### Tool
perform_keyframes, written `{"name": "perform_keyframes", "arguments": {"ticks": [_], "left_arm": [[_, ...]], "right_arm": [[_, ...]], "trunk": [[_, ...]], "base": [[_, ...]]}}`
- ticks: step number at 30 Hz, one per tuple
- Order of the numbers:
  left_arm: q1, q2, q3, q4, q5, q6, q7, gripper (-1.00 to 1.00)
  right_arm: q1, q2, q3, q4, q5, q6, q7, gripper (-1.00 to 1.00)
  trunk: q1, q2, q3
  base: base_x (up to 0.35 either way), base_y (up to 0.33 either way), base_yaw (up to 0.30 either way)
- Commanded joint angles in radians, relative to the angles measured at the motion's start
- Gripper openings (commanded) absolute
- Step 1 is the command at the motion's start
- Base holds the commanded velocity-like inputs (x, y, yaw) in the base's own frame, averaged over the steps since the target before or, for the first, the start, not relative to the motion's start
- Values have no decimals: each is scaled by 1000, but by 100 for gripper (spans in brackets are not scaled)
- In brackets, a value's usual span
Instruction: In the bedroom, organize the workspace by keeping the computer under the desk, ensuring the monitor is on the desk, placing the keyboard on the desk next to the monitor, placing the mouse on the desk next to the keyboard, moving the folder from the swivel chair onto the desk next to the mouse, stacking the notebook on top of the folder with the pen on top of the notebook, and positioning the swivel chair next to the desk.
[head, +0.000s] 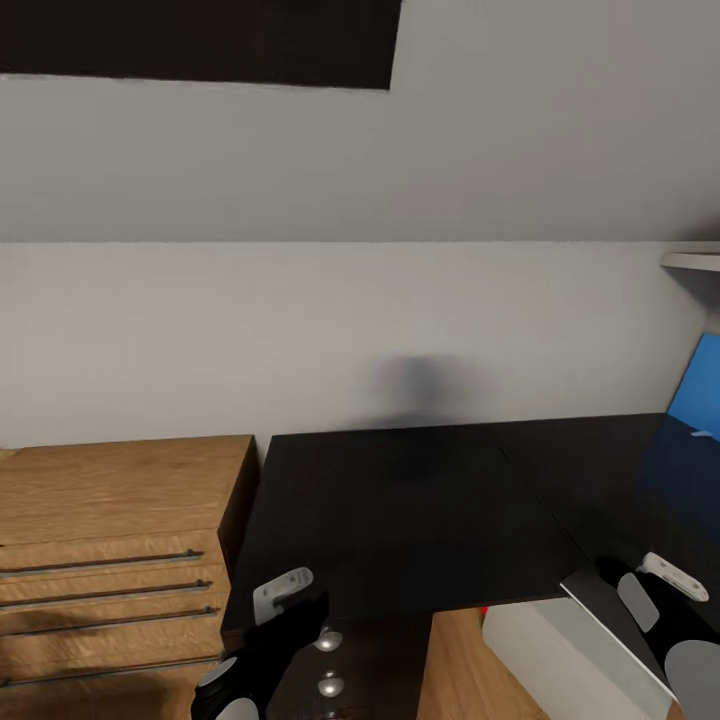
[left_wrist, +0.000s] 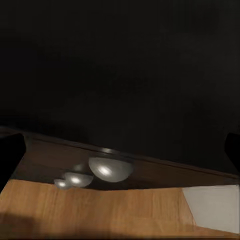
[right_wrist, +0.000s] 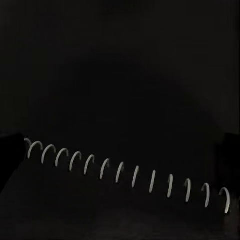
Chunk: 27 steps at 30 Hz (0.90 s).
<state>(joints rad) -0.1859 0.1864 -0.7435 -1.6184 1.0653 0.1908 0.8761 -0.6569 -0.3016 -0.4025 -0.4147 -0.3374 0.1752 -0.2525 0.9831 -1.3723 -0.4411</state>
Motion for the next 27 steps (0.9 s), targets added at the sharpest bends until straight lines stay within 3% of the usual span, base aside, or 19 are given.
{"name": "perform_keyframes", "arguments": {"ticks": [1, 27], "left_arm": [[-1, 1, -1, -1, 2, 4, 6, 100], [-1, -1, -5, -1, 2, 4, 7, 100]], "right_arm": [[0, 1, -5, 7, -20, 7, -5, 100], [0, 16, -6, -3, -18, -6, -4, 100]], "trunk": [[0, -1, -1], [0, -1, 3]], "base": [[-121, 100, 0], [-10, 8, 0]]}}
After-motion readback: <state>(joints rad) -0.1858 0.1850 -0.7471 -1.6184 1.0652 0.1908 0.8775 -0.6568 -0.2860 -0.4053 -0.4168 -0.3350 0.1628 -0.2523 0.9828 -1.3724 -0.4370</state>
